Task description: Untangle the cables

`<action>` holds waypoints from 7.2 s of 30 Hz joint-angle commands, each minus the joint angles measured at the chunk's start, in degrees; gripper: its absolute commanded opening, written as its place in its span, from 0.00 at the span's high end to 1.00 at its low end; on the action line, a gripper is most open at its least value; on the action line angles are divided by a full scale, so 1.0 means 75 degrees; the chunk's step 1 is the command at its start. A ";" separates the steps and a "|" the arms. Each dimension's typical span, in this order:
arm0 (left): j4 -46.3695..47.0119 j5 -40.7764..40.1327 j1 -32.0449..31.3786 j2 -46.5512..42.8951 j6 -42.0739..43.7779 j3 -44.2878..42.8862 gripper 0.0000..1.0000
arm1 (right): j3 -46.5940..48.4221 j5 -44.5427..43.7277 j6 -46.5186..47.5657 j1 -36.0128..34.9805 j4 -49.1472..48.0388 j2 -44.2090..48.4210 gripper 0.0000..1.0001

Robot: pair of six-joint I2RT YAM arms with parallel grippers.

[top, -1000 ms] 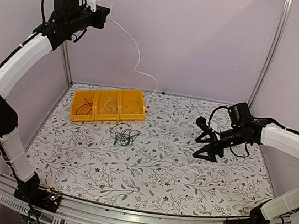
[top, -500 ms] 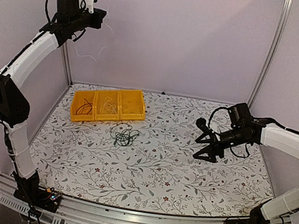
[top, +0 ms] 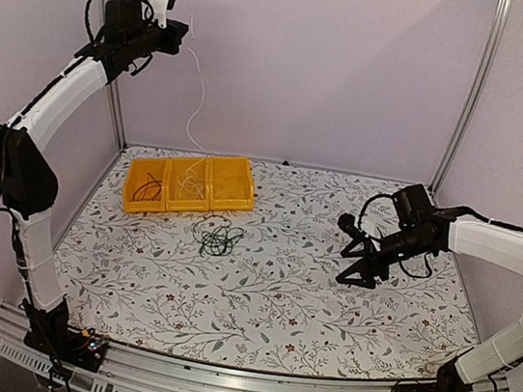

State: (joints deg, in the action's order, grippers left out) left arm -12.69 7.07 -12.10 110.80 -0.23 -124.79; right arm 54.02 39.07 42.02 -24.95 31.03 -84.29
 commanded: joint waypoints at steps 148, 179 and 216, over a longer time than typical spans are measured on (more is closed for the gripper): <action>-0.0926 -0.0558 -0.1993 -0.2422 -0.2826 0.7987 0.59 | 0.1652 -0.1916 -0.1552 0.0136 -0.0658 0.0294 0.14; 0.1157 -0.0589 -0.3190 -0.2576 -0.2364 0.7596 1.00 | 0.2344 -0.0519 -0.1392 0.0134 0.0156 0.1418 0.05; 0.2713 -0.0344 -0.5215 -0.4515 -0.1186 0.9169 0.91 | 0.7136 0.1309 -0.1978 -0.1914 0.1917 -0.3114 1.00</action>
State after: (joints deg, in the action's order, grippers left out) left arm 3.31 8.12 -50.37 77.56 -10.11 -58.46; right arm 103.50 44.36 28.93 -38.83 43.99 -107.70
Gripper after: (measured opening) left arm 0.015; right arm 0.031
